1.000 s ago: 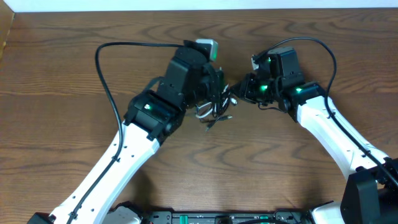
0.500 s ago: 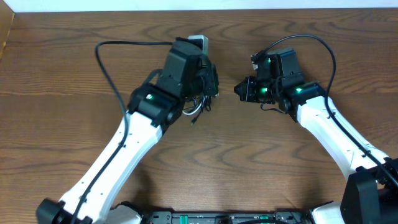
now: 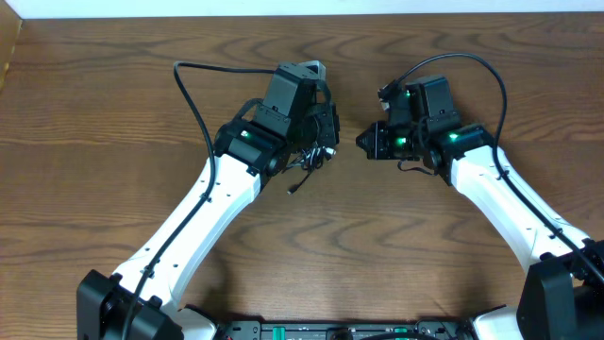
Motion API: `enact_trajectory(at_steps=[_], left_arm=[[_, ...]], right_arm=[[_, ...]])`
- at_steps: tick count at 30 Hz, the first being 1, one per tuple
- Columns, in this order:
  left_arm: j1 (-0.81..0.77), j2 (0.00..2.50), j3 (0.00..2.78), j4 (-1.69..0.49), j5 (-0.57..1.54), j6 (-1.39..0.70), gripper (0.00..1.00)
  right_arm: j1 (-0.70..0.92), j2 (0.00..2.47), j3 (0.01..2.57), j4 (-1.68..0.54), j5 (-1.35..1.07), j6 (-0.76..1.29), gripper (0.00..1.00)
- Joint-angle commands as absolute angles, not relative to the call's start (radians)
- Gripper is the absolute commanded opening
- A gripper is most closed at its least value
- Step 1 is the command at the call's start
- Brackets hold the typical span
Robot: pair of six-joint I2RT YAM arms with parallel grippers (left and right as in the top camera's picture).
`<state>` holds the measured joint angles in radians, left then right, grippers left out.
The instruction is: Untangle cables
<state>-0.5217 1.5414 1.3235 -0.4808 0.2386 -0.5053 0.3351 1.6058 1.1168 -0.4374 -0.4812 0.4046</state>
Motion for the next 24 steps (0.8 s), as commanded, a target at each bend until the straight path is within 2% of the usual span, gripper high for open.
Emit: enact_trajectory(at_steps=[1, 5, 10, 14, 16, 24], left_arm=[[-0.521, 1.541, 1.338, -0.476, 0.254, -0.518, 0.08], [-0.508, 1.541, 1.338, -0.476, 0.254, -0.518, 0.07], [-0.476, 1.541, 1.338, -0.472, 0.268, -0.549, 0.07], [-0.449, 1.541, 1.338, -0.437, 0.403, -0.551, 0.07], [-0.440, 1.541, 1.338, -0.400, 0.500, -0.551, 0.08], [-0.419, 1.541, 1.338, -0.239, 0.788, -0.543, 0.08]], right_arm=[[0.340, 1.611, 1.114, -0.422, -0.514, 0.350, 0.06], [0.340, 1.611, 1.114, -0.411, -0.597, 0.292, 0.14], [0.339, 1.610, 1.114, -0.404, -0.635, 0.276, 0.36], [0.342, 1.610, 1.114, -0.344, -0.733, 0.277, 0.47], [0.344, 1.610, 1.114, -0.313, -0.747, 0.300, 0.50], [0.346, 1.611, 1.114, -0.274, -0.607, 0.460, 0.50]])
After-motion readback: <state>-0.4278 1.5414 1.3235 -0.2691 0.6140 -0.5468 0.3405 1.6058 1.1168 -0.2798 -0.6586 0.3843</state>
